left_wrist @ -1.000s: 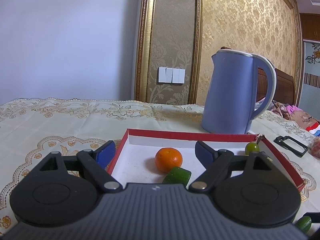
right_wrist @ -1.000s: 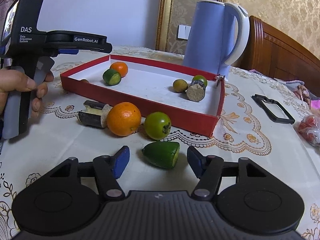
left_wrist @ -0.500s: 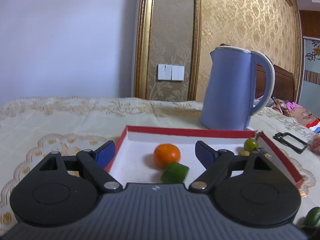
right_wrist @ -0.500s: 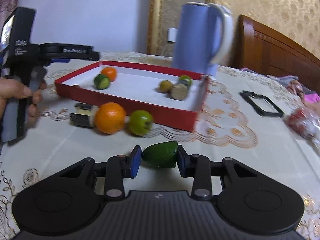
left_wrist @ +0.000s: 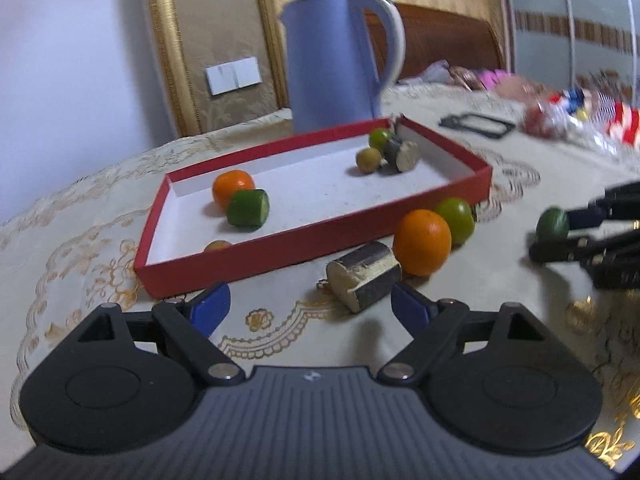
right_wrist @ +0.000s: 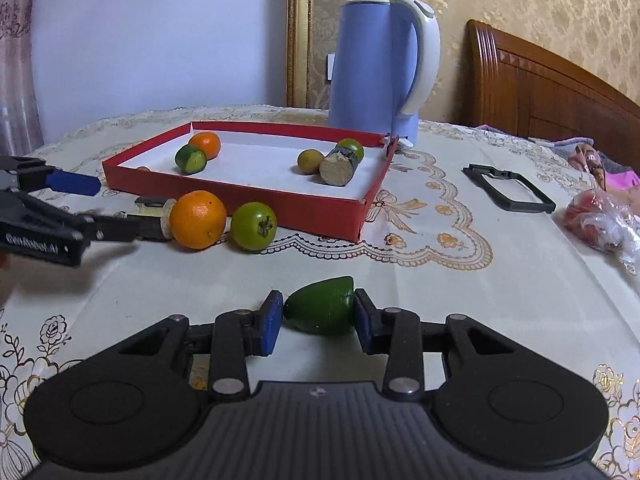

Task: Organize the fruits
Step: 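Grasp and lift the dark cylinder piece with the left gripper while the right holds the pepper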

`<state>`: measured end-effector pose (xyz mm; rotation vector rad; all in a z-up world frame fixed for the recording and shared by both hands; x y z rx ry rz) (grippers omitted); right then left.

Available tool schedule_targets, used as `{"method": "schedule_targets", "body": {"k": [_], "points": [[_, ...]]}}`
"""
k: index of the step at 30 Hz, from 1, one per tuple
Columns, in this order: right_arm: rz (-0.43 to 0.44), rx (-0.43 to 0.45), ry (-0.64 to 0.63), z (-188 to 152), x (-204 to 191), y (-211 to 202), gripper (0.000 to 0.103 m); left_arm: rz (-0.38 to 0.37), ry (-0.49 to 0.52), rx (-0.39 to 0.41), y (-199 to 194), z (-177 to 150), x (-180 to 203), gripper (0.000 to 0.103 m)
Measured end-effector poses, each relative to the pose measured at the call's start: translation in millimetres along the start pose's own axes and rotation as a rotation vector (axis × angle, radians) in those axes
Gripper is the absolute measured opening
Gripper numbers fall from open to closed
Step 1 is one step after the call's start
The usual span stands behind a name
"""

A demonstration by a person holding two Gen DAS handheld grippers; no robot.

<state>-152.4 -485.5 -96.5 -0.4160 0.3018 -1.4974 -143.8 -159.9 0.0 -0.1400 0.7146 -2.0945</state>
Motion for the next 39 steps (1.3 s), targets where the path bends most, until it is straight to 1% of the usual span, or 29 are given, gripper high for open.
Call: {"method": "schedule_targets", "body": {"k": [3,7,9,12,13,14,18,21,26,30,34,36,38,39], "points": [[0.004,-0.002,0.013,0.0,1.5,0.4,0.037,-0.018,0.049,-0.008,9.6,2.4,3.2,0.085],[-0.002,-0.003,0.01,0.0,0.5,1.2,0.037,-0.056,0.042,-0.026,22.8,7.1,2.5,0.077],[-0.003,-0.003,0.008,-0.2,0.1,1.3,0.037,-0.063,0.044,-0.028,25.9,8.1,3.7,0.074],[0.0,-0.005,0.013,0.1,0.6,1.5,0.037,-0.088,0.043,-0.027,27.8,10.0,4.5,0.059],[0.001,-0.006,0.015,0.2,0.9,1.6,0.038,-0.104,0.039,-0.027,27.3,10.4,4.8,0.049],[0.002,-0.007,0.016,0.3,0.8,1.7,0.038,-0.119,0.04,-0.03,27.5,10.9,6.0,0.042],[0.003,-0.007,0.018,0.4,1.0,1.7,0.038,-0.11,0.067,-0.023,26.3,9.3,12.0,0.042],[0.002,-0.007,0.018,0.5,1.1,1.8,0.038,-0.11,0.035,-0.02,22.8,9.0,8.1,0.041],[0.003,-0.007,0.018,0.5,1.0,1.6,0.038,-0.071,0.024,0.01,8.0,13.3,-0.9,0.041],[0.005,-0.008,0.021,0.3,1.0,1.6,0.038,-0.032,0.022,0.039,2.4,25.0,-13.8,0.041],[0.006,-0.008,0.023,0.4,1.1,1.8,0.038,0.031,-0.033,0.073,5.8,47.6,-39.5,0.041],[0.006,-0.008,0.024,0.4,1.0,1.8,0.038,0.075,-0.083,0.064,15.6,58.1,-56.9,0.041],[0.005,-0.008,0.023,0.3,1.0,1.9,0.038,0.146,-0.116,0.048,32.7,66.1,-72.3,0.041],[0.005,-0.008,0.022,0.3,0.9,1.9,0.038,0.161,-0.14,0.04,39.4,67.3,-78.6,0.041]]}}
Point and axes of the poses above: each gripper's, at about its wrist camera, not at the fingertips, and y roughly the way its jaws point, x to its right, z to its top, the point moved 2 cm from there along y, roughly the way its jaws point, and after that the axes turned 3 degrees about -z, right-handed, at the moved point
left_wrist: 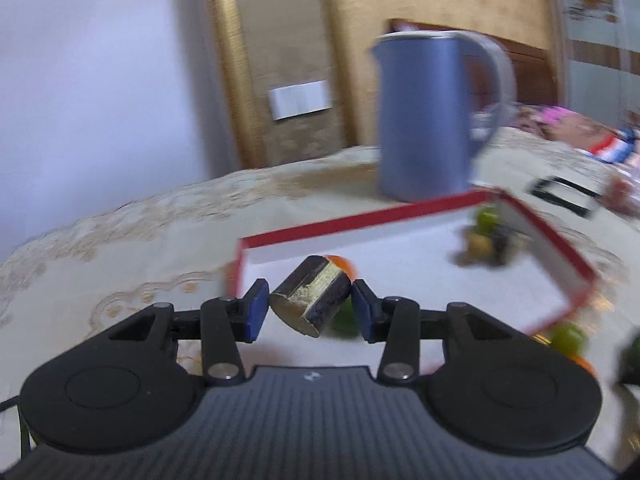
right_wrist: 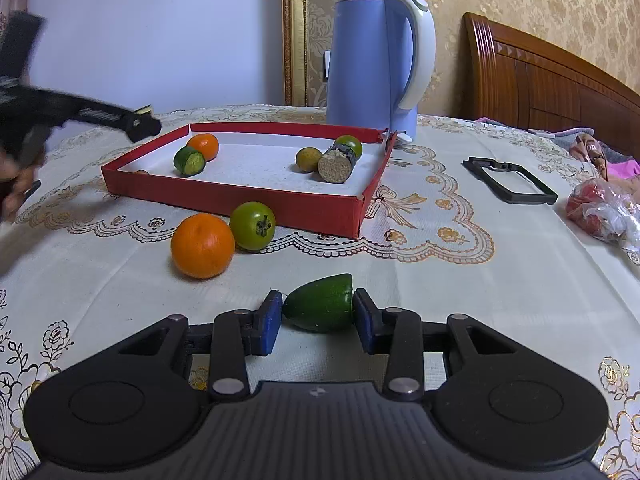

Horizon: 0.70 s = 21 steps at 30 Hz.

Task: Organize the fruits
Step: 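Carry the dark cylinder piece into the red box and open the left gripper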

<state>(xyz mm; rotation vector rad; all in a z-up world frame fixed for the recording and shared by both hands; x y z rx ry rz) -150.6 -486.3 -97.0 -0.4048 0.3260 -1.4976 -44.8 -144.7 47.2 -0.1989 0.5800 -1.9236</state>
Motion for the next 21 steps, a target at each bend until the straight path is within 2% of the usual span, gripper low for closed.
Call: {"method": "schedule_targets", "body": {"k": [4,12,21], "points": [[0.0,0.001,0.0,0.0,0.2,0.0,0.038,0.01,-0.089,-0.043,25.4,0.1,-13.2,0.041],[0.0,0.0,0.001,-0.2,0.2,0.2,0.038,0.063,-0.081,-0.036,37.2,-9.9,-8.2,0.041],[0.0,0.001,0.001,-0.2,0.3,0.3,0.038,0.063,-0.125,-0.069,57.0,-22.5,-13.7,0.041]]}}
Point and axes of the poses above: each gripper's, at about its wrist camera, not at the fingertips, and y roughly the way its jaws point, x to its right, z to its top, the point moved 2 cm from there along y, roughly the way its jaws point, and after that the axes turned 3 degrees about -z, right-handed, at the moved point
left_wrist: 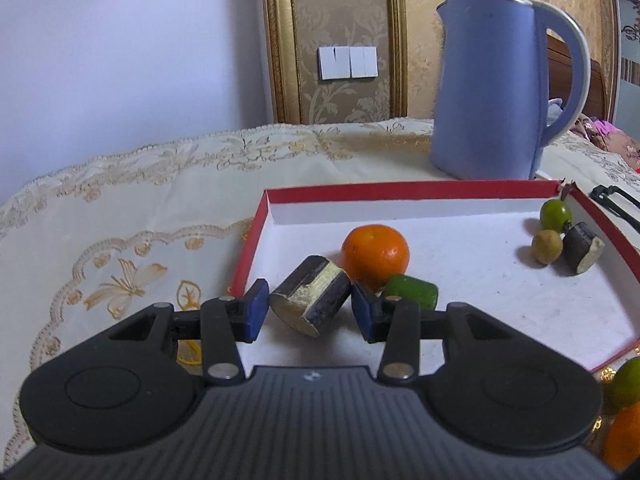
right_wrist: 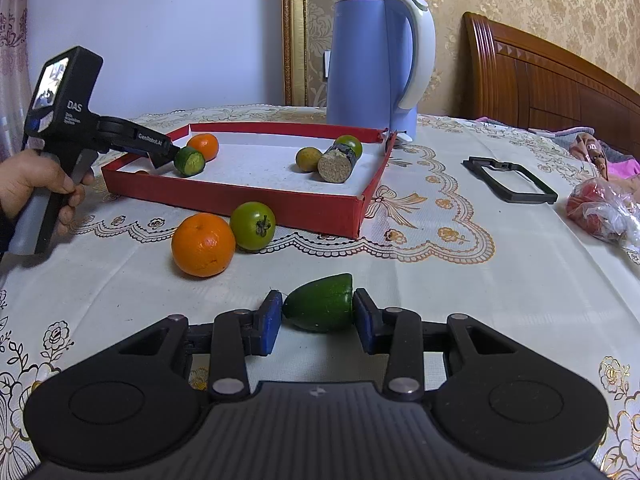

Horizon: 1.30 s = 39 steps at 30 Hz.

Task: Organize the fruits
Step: 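Carry the dark cylinder piece into the red box and open the left gripper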

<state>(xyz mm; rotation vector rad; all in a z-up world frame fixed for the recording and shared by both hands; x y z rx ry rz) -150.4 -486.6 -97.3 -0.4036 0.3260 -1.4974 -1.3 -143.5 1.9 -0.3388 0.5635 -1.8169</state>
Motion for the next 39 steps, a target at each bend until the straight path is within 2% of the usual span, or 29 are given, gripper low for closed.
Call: {"method": "schedule_targets", "body": {"k": [12,39], "points": [[0.0,0.0,0.001,-0.1,-0.3,0.2,0.038,-0.013,-0.056,0.031,4.8,-2.7,-5.0,0.041],[-0.002,0.0,0.001,-0.1,-0.5,0.3,0.038,-0.019,-0.06,0.032,1.6,-5.0,-4.7,0.042]]}}
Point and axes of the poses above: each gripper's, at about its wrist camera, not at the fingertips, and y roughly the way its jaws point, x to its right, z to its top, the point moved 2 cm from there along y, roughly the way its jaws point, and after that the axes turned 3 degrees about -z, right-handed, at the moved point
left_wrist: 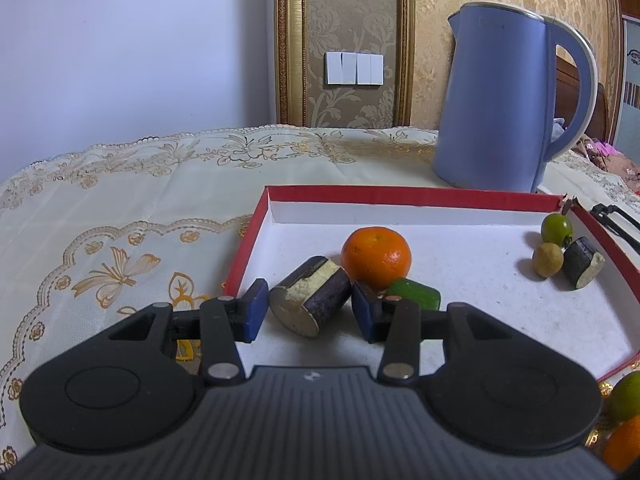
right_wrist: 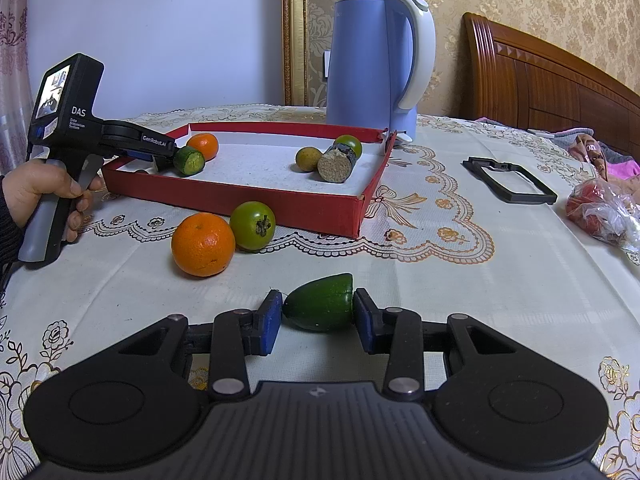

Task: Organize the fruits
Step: 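Carry the dark cylinder piece into the red box and open the left gripper, then carry the green pepper piece into the red box and open the right gripper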

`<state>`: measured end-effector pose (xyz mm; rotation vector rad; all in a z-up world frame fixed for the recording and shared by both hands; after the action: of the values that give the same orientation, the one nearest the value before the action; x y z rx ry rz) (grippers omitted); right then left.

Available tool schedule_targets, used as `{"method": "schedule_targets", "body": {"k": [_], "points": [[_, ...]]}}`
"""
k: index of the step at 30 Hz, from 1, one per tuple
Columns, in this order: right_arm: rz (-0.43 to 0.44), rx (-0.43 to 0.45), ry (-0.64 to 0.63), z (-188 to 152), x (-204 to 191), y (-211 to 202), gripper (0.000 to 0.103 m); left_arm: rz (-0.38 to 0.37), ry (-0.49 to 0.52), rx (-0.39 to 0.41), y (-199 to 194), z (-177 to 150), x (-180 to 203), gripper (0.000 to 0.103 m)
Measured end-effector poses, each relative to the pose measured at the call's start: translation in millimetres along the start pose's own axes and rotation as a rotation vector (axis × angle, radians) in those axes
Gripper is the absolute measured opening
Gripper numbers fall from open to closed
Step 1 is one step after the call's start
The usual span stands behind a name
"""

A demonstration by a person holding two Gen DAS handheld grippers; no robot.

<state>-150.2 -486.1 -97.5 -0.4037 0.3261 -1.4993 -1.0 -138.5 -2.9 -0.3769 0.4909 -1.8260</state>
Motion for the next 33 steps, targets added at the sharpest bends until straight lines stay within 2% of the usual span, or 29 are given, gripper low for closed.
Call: {"method": "schedule_targets", "body": {"k": [6,9,11,13,17,20,23,27,33], "points": [[0.0,0.0,0.0,-0.2,-0.3,0.2,0.038,-0.014,-0.012,0.015,-3.9,-0.1,-2.3,0.048],[-0.001,0.0,0.0,-0.3,-0.5,0.3,0.038,-0.021,-0.01,0.034,-7.3,-0.2,-2.0,0.056],[-0.001,0.0,-0.001,-0.3,-0.5,0.3,0.038,-0.009,0.005,0.049,-10.4,-0.3,-0.5,0.067],[-0.001,0.0,-0.001,-0.3,-0.6,0.3,0.038,-0.022,0.005,0.069,-15.4,0.4,-0.9,0.068],[-0.002,0.0,-0.002,-0.3,-0.8,0.3,0.038,-0.034,-0.033,0.154,-32.7,7.6,-9.4,0.072],[-0.002,0.001,-0.002,-0.3,-0.9,0.3,0.038,-0.009,-0.091,0.243,-48.6,13.7,-23.7,0.079],[-0.003,0.001,-0.003,-0.3,-0.6,0.3,0.038,0.017,-0.151,0.292,-57.0,17.0,-38.3,0.079],[-0.007,0.001,-0.007,-0.5,-0.7,0.2,0.038,0.024,-0.185,0.281,-54.5,19.0,-47.8,0.079],[-0.028,0.008,-0.034,-0.8,-5.6,-0.7,0.037,0.015,-0.159,0.261,-52.9,16.6,-42.8,0.081]]}}
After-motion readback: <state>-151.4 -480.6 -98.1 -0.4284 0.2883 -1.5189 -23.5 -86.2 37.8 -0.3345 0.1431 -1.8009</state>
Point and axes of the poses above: each gripper's, at about its wrist camera, not at the fingertips, and y roughly the way its jaws point, x to its right, z to its top, the point moved 2 cm from there along y, roughly the way its jaws point, and after that the axes turned 3 degrees about -z, right-handed, at the moved point
